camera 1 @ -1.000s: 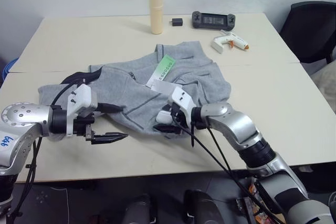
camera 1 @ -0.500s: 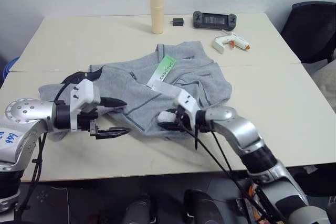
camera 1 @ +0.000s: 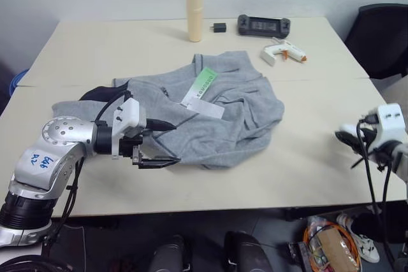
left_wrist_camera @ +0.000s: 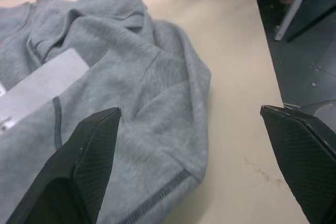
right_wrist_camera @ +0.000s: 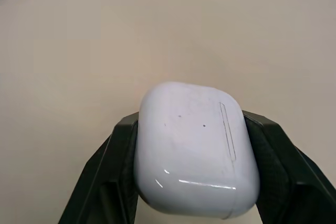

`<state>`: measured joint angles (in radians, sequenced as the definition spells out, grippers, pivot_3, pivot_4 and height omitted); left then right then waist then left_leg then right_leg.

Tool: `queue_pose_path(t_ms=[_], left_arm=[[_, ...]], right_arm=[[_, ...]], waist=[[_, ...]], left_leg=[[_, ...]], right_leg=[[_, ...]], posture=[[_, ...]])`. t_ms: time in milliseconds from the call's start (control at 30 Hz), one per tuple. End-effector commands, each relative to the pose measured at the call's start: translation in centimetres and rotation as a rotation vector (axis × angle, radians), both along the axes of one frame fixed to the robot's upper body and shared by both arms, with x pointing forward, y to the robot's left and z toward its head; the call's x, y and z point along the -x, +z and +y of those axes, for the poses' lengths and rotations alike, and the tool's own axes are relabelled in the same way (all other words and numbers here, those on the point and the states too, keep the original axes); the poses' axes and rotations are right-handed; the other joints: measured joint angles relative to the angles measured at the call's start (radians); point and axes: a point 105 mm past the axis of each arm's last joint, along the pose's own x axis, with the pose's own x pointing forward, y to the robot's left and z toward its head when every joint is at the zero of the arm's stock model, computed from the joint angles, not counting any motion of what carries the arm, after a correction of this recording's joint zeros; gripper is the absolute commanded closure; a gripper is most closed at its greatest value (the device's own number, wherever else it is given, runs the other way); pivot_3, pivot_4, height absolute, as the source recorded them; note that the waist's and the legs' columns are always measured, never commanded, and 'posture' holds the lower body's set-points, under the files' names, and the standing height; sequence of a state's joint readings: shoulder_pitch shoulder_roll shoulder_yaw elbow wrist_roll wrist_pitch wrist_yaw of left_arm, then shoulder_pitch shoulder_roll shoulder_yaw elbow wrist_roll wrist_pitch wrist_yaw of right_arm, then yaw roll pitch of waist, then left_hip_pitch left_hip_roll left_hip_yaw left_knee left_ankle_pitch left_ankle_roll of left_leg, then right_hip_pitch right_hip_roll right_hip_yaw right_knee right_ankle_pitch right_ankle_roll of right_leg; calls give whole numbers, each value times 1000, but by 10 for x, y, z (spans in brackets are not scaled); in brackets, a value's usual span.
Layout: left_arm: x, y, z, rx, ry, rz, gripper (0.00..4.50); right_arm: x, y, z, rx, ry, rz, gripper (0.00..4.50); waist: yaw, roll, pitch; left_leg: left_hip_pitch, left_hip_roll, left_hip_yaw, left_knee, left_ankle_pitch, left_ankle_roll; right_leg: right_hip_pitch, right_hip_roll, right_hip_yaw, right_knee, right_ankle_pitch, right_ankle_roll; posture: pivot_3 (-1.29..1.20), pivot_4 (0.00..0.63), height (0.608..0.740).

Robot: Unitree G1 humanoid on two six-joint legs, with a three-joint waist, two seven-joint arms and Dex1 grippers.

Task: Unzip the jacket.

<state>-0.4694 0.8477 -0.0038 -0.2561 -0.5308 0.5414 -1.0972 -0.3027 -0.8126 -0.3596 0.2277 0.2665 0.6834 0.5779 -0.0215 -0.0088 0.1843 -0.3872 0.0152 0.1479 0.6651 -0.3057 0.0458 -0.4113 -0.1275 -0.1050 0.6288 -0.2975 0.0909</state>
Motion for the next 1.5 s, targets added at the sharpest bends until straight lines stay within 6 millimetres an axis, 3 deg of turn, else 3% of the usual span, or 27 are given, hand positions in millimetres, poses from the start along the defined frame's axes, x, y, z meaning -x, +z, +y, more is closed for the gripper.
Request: queue_pose_path(t_ms=[33,133,167,267,333,467,533,700,933,1067,1167,1233,1400,1500], left_arm=[[-3,4,-3,-13,-28,-40,0],[-7,5,-3,-33,-34,-55,0],[-8,5,-1,-42,-29,-58,0],[-12,2,13,-116,-7,-79,0],[-15,-3,26,-201,3,-106,0],[-28,-19,54,-423,21,-192,0],[-36,-24,57,-469,15,-220,0],[-45,-49,41,-562,-66,-245,0],[-53,-58,37,-597,-73,-280,0],[-51,-58,42,-593,-65,-274,1195],[-47,-54,46,-577,-57,-263,2218],[-46,-54,47,-576,-53,-261,2821],[-46,-54,49,-578,-51,-261,4279],[-48,-51,49,-576,-51,-264,4481]], right_arm=[[-12,16,6,0,27,-88,1209],[-15,29,8,75,70,-115,198],[-16,39,8,102,86,-136,60],[-17,81,27,336,280,-207,60],[-15,94,52,500,472,-220,60],[-4,67,102,889,957,-112,60],[-11,55,114,995,1060,-106,60],[-42,26,167,1052,1214,-211,60],[-67,21,192,1131,1233,-281,60],[-72,33,184,1163,1209,-284,0],[-70,52,160,1195,1160,-276,0],[-69,60,157,1202,1146,-293,0],[-71,50,175,1211,1212,-312,0],[-71,43,195,1199,1264,-342,0]], waist=[[-13,0,0],[-16,0,0],[-13,0,0],[-6,5,3],[-5,5,3],[-6,3,2],[-6,2,2],[-6,2,2],[-14,0,1],[-16,0,1],[-13,0,1],[-7,1,1],[-10,0,1],[-15,1,1]], left_leg=[[0,0,0,-1,0,0],[1,2,0,-1,1,-2],[0,3,0,-2,1,-2],[-2,3,0,-1,0,-2],[-2,1,0,-1,0,-1],[-1,2,-1,-1,-1,-3],[0,2,0,0,-1,-3],[-3,1,1,1,-1,-2],[-1,6,1,3,-1,-2],[0,6,1,4,-1,-2],[-1,6,1,5,-1,-2],[-2,6,1,5,-1,-2],[-3,6,0,6,-1,-2],[-3,8,1,6,-1,-3]], right_leg=[[0,0,0,0,0,0],[-1,3,1,1,0,0],[-1,3,1,1,0,0],[-1,4,1,1,0,0],[-2,3,1,0,0,0],[-1,3,-1,-3,0,0],[0,4,-1,-2,0,0],[-3,6,-1,0,0,0],[-1,11,0,3,0,0],[-1,11,1,6,-1,-1],[-1,10,1,7,-1,-1],[-2,10,1,7,-1,-1],[-2,10,1,7,-1,-1],[-3,11,1,7,-1,-2]], posture=[[0,150,740],[0,150,740],[0,150,740],[0,150,740],[0,150,740],[0,150,740],[0,150,740],[0,150,740],[0,150,740],[0,150,740],[0,150,740],[0,150,740],[0,150,740],[0,150,740]])
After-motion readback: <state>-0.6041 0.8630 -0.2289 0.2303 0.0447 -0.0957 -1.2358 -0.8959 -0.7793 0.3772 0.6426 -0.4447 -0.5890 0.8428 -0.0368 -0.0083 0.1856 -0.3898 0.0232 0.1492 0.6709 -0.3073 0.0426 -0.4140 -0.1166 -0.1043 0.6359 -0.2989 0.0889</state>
